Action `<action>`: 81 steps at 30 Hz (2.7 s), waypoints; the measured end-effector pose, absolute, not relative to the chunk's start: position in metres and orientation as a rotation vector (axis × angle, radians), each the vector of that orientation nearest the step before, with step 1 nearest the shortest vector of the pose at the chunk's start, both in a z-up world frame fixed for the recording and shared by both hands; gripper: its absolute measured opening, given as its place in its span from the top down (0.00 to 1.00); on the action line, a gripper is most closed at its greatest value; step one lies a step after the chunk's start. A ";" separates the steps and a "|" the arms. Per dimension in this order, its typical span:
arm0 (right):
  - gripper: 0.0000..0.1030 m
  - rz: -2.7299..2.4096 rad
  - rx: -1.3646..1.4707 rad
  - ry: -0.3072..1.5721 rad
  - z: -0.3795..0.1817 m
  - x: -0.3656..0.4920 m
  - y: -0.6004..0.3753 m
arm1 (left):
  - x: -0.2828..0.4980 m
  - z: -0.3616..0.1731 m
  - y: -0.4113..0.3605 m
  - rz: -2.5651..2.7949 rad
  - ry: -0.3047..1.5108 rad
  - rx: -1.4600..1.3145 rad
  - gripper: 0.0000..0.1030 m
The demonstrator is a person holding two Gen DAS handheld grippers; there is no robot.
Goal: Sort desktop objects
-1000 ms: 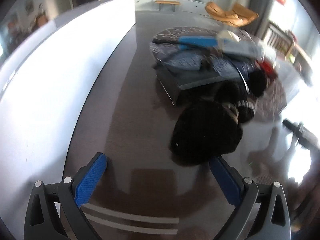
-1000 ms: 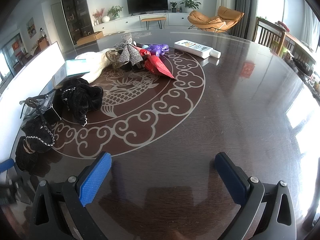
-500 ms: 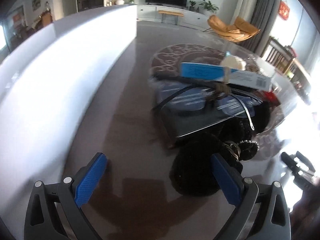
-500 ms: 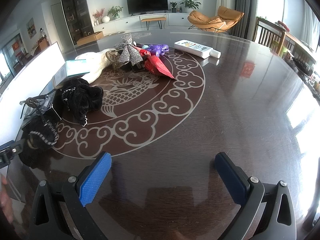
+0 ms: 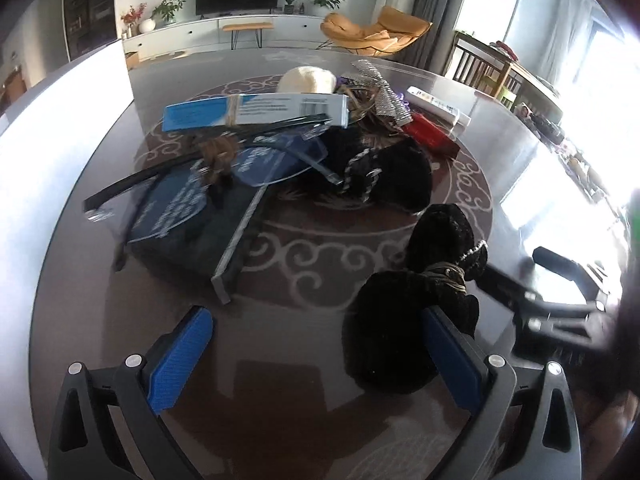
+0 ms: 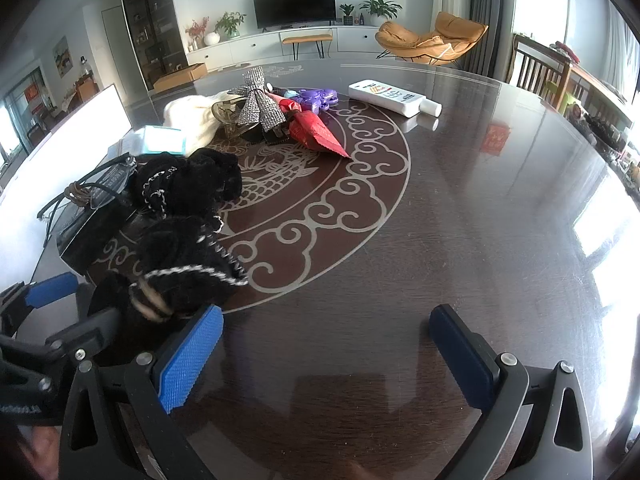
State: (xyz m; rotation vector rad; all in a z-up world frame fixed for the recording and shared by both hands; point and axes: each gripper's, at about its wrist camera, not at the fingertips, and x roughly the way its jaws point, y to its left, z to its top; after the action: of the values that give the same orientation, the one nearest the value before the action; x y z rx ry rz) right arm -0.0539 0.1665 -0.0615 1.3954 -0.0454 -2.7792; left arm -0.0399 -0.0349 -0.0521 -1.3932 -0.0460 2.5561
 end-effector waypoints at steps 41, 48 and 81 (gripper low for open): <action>0.00 -2.777 1.396 -0.038 -0.062 -0.054 0.166 | -0.028 -0.057 -0.072 2.601 -0.031 -1.292 0.00; 0.00 -2.773 1.394 -0.038 -0.062 -0.054 0.166 | -0.028 -0.058 -0.072 2.601 -0.032 -1.292 0.00; 0.00 -2.774 1.403 -0.014 -0.063 -0.055 0.165 | -0.021 -0.054 -0.084 2.653 -0.150 -1.265 0.00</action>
State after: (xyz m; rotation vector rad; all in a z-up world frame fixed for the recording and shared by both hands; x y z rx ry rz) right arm -0.0553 0.1645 -0.0629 1.4034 -0.0144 -2.7738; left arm -0.0206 -0.0838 -0.0543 -1.2650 -0.1500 2.6529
